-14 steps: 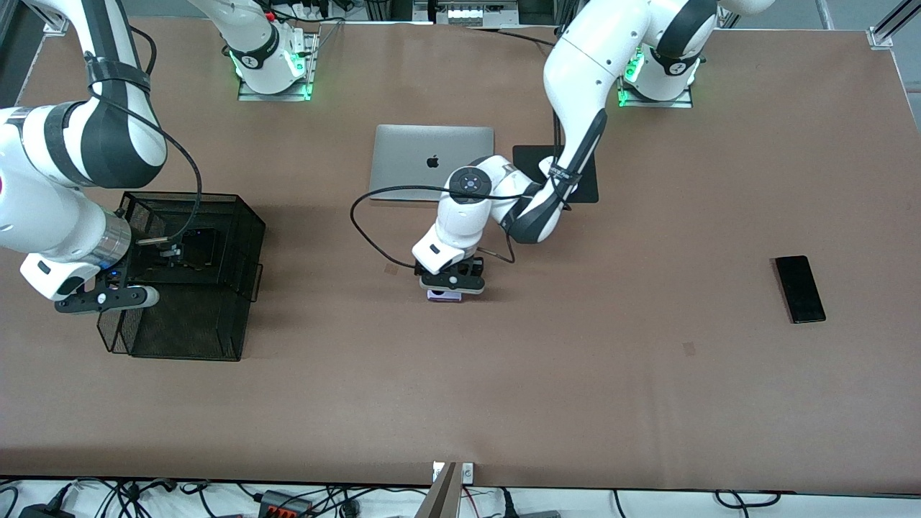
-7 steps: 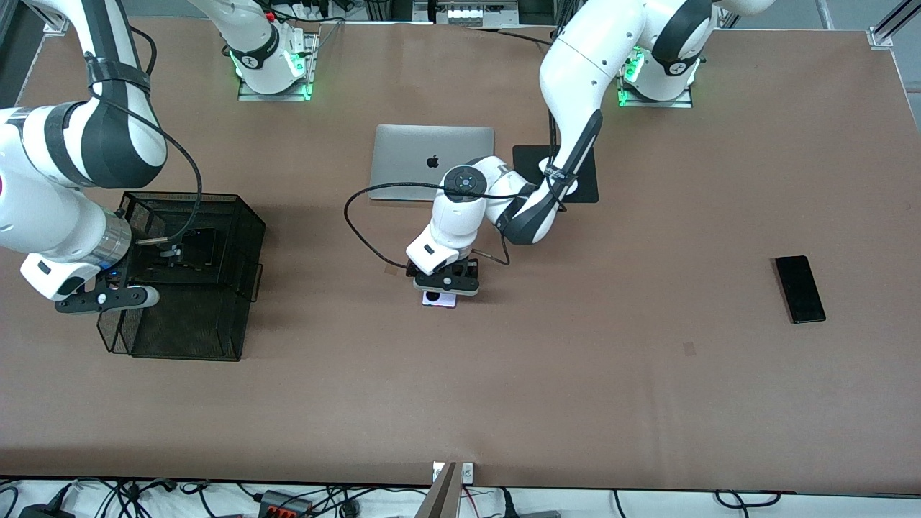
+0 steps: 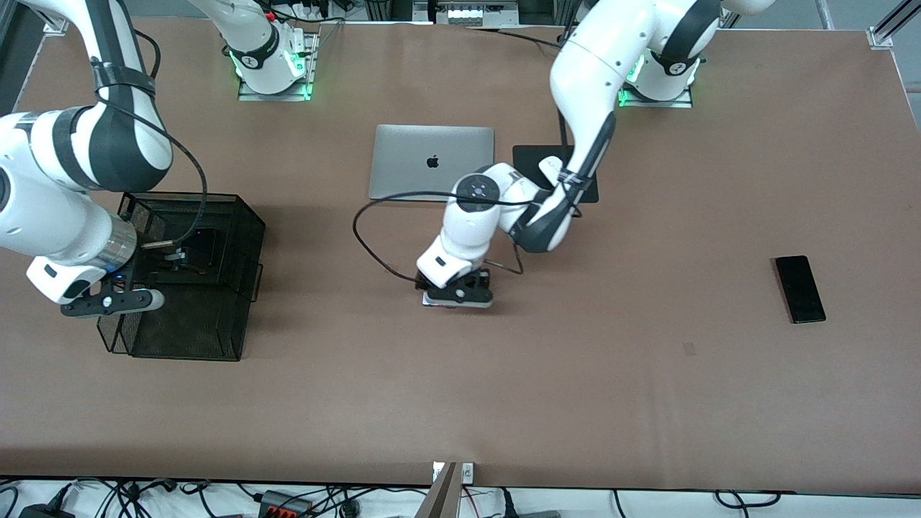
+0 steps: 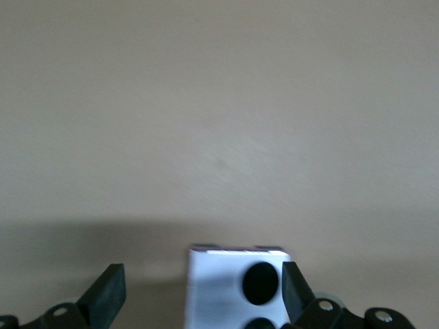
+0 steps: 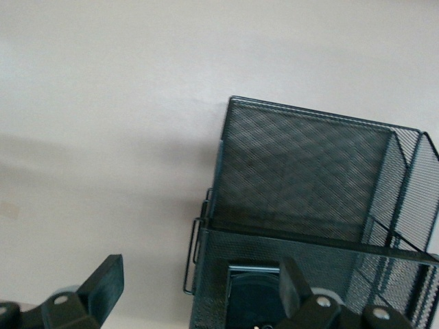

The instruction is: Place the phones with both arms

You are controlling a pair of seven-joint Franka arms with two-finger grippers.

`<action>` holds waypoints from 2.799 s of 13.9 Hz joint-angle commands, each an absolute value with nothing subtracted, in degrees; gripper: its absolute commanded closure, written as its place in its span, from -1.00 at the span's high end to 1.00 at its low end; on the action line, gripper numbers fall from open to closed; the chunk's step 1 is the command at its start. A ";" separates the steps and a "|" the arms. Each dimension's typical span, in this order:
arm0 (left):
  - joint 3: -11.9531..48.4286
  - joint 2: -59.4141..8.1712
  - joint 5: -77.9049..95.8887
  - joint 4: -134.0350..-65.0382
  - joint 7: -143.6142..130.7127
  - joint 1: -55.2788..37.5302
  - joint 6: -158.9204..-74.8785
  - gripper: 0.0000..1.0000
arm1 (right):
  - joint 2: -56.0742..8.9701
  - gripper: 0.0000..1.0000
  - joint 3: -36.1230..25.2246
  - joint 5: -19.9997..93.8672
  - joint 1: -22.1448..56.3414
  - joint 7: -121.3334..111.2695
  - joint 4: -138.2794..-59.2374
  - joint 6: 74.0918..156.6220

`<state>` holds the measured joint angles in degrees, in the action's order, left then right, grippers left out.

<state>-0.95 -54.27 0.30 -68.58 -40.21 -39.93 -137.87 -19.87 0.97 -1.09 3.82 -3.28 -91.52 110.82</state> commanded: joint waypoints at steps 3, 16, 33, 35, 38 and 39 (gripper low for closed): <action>-0.53 -46.42 5.54 -68.91 -27.26 -34.03 -124.12 1.00 | -21.09 1.00 1.85 1.49 7.29 -3.78 -90.88 113.11; -0.09 -27.35 2.37 -81.11 -6.10 -11.36 -107.76 1.00 | -41.12 1.00 1.76 1.50 32.50 20.09 -77.09 124.27; -0.18 -27.25 -0.97 -92.44 28.81 13.44 -123.02 1.00 | -53.79 1.00 0.88 -1.40 38.06 43.16 -72.95 130.87; -0.26 -27.33 -0.79 -96.04 34.26 14.50 -129.78 1.00 | -54.31 1.00 0.88 -1.49 38.06 43.24 -72.95 130.96; -0.18 -27.25 -0.88 -100.72 36.12 17.22 -136.92 1.00 | -54.75 1.00 0.88 -1.41 38.06 43.24 -72.77 131.31; -0.09 -27.68 -0.88 -100.72 37.17 18.36 -137.54 1.00 | -54.84 1.00 0.88 -1.41 38.06 43.16 -72.69 131.40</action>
